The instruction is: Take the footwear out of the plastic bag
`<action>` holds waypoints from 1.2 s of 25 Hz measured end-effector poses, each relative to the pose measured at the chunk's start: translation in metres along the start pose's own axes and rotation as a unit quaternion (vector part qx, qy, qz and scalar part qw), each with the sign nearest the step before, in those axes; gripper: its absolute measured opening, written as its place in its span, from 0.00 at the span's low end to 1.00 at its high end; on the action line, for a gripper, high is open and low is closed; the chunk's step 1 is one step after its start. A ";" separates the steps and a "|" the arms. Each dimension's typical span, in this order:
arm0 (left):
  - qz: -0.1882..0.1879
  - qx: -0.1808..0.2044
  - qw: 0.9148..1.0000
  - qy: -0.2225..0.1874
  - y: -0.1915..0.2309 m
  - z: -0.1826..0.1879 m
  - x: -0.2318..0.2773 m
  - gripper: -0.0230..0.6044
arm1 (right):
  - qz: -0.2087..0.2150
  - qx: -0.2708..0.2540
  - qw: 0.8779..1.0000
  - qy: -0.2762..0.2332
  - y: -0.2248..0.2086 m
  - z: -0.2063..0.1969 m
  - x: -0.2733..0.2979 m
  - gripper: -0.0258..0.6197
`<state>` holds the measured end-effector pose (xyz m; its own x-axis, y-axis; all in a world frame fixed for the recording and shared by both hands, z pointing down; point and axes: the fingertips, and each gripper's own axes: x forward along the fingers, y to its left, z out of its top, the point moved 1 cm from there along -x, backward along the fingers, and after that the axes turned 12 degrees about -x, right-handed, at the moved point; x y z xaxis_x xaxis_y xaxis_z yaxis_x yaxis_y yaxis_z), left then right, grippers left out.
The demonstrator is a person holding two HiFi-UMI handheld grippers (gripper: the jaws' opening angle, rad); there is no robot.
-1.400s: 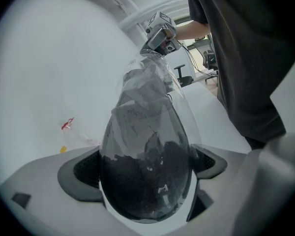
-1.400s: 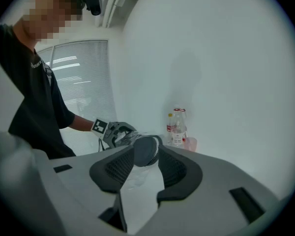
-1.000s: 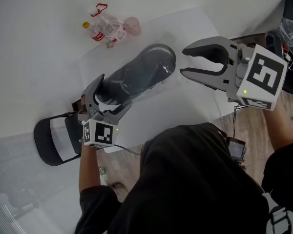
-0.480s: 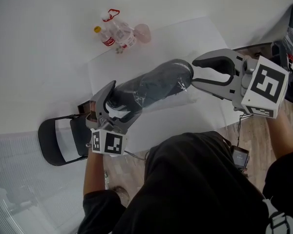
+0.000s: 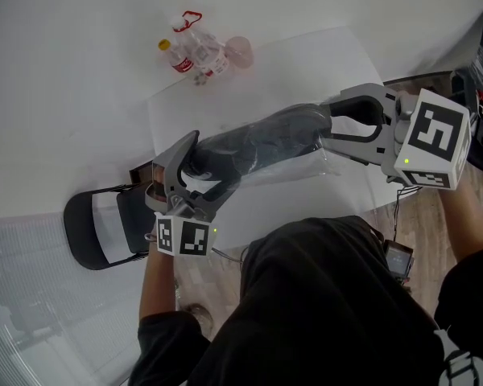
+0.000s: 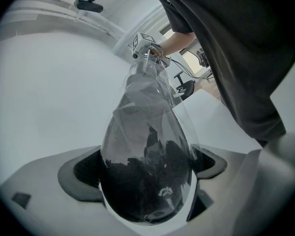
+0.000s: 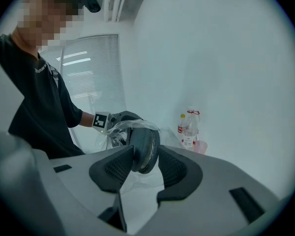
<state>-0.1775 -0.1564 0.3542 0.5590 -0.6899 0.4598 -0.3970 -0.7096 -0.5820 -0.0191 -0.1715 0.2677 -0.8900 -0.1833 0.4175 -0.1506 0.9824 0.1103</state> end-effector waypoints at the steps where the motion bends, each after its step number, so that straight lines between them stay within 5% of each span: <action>1: 0.000 0.002 1.000 -0.001 0.000 0.001 0.001 0.95 | 0.005 0.001 1.000 0.002 0.001 0.000 0.002 0.30; 7: 0.006 0.021 1.000 -0.001 -0.003 0.002 0.004 0.95 | 0.012 0.003 0.999 0.033 0.001 -0.004 0.009 0.29; 15: 0.009 0.027 0.999 -0.025 -0.004 0.008 0.000 0.95 | -0.030 -0.019 0.998 0.050 -0.011 -0.006 0.004 0.30; 26: 0.026 0.041 0.999 0.024 -0.001 -0.008 0.007 0.94 | 0.088 -0.015 0.994 0.057 0.025 -0.005 0.008 0.26; 30: 0.023 0.056 0.998 0.019 -0.007 -0.005 0.008 0.94 | 0.097 -0.026 0.990 0.099 0.027 -0.018 0.014 0.26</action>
<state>-0.1737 -0.1573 0.3653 0.5134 -0.7275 0.4552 -0.3365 -0.6586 -0.6730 -0.0275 -0.1486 0.2926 -0.7970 -0.0001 0.6040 0.0413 0.9977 0.0545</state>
